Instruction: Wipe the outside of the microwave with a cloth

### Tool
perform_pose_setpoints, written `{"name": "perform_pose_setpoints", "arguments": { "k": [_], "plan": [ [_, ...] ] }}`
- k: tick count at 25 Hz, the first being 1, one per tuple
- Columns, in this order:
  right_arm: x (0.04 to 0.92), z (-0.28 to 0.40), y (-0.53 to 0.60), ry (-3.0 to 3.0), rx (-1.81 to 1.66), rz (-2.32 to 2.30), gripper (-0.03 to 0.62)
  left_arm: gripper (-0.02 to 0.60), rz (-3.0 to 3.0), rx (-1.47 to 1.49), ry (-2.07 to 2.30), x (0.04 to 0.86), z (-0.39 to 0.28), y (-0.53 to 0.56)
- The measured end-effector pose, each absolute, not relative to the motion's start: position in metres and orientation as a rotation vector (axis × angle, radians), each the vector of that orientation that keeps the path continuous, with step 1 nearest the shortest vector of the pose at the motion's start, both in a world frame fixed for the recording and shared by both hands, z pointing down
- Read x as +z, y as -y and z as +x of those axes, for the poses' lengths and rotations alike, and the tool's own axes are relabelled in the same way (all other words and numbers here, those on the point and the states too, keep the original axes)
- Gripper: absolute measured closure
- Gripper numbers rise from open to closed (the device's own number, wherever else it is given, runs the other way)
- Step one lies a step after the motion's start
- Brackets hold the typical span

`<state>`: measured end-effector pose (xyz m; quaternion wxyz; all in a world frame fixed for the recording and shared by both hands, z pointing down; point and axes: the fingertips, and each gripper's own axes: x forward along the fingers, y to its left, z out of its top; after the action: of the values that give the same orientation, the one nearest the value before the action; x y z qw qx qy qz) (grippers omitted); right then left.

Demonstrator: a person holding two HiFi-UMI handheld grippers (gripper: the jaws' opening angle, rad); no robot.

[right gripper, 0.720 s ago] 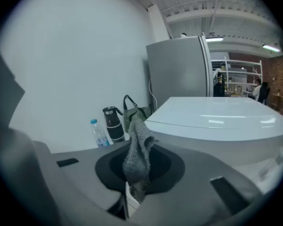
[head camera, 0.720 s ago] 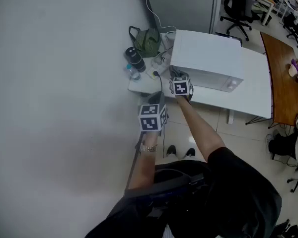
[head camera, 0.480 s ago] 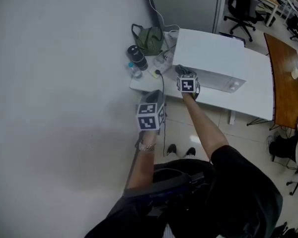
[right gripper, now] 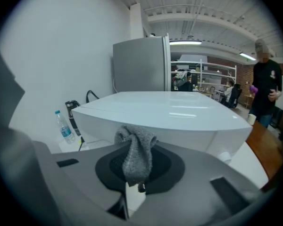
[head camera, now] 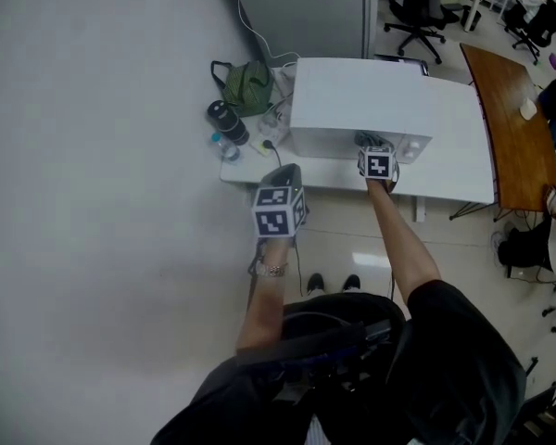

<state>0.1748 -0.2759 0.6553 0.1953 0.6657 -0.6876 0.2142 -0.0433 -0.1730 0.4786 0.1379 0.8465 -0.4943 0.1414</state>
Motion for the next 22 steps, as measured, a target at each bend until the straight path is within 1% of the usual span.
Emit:
{"name": "perform_pose_setpoints", "arguments": {
  "k": [6, 8, 11, 14, 20, 22],
  "plan": [
    [0.655, 0.284, 0.245, 1.732, 0.608, 2.036, 0.566, 0.581, 2.505, 0.406, 1.342, 0.48, -0.011, 0.169],
    [0.666, 0.296, 0.242, 1.712, 0.626, 2.03, 0.566, 0.581, 2.51, 0.41, 1.346, 0.482, -0.01, 0.17],
    [0.667, 0.284, 0.242, 1.738, 0.614, 2.048, 0.567, 0.581, 2.515, 0.452, 1.377, 0.487, -0.016, 0.169],
    [0.667, 0.232, 0.248, 1.846, 0.624, 1.996, 0.566, 0.581, 2.471, 0.46, 1.404, 0.493, -0.032, 0.17],
    [0.673, 0.051, 0.288, 2.149, 0.562, 1.643, 0.566, 0.581, 2.368, 0.435, 1.517, 0.492, -0.08, 0.17],
    [0.675, 0.007, 0.301, 2.193, 0.545, 1.548, 0.566, 0.581, 2.337, 0.424, 1.554, 0.492, -0.096, 0.169]
  ]
}}
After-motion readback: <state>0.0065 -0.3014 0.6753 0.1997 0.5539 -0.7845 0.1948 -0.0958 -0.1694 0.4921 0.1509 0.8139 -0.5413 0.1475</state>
